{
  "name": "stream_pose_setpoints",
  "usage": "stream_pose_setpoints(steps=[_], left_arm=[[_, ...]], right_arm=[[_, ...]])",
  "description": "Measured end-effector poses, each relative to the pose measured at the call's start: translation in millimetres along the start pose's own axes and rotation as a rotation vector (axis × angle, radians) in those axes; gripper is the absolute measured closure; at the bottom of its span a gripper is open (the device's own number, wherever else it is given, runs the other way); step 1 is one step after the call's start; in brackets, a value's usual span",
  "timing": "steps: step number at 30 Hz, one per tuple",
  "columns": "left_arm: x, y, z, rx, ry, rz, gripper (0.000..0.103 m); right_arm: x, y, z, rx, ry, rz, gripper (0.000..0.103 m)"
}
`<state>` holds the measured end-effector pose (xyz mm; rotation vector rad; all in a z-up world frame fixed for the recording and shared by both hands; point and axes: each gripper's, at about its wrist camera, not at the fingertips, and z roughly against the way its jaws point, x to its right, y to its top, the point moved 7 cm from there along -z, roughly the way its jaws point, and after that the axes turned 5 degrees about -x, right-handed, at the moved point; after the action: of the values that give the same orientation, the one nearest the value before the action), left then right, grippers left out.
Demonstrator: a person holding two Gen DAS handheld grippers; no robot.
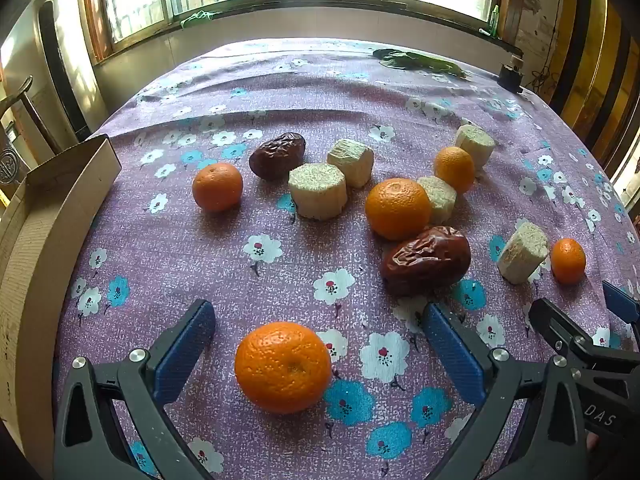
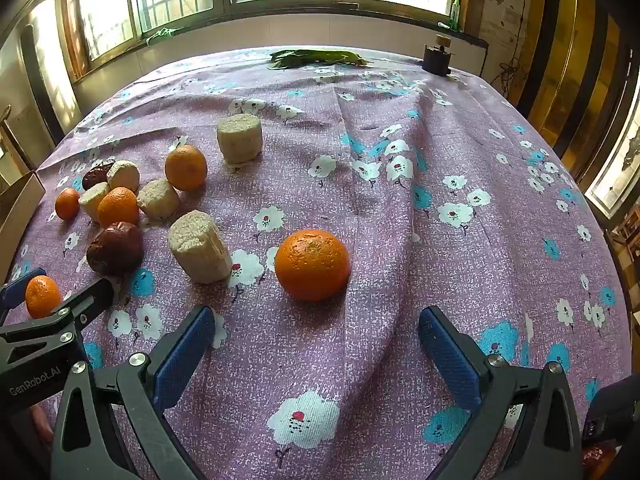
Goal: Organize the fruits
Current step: 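Move the left gripper toward the mandarin orange in front of it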
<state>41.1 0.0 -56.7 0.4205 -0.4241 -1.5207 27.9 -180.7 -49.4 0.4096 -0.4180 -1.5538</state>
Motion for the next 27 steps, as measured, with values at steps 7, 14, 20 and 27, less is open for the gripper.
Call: stream_pose_setpoints(steps=[7, 14, 20, 27], left_arm=[[-1, 0, 0, 0.0, 0.0, 0.011, 0.0], [-10, 0, 17, 0.025, -0.106, 0.017, 0.0], [-49, -9, 60, 0.121, -0.142, -0.043, 0.0], [-51, -18, 79, 0.07, -0.331, -0.106, 0.0]], right_arm=[[0, 0, 0, -0.001, 0.0, -0.002, 0.0], [-1, 2, 0, -0.001, -0.005, -0.007, 0.0], [4, -3, 10, 0.004, 0.027, -0.053, 0.001], [-21, 2, 70, 0.123, 0.011, 0.008, 0.0]])
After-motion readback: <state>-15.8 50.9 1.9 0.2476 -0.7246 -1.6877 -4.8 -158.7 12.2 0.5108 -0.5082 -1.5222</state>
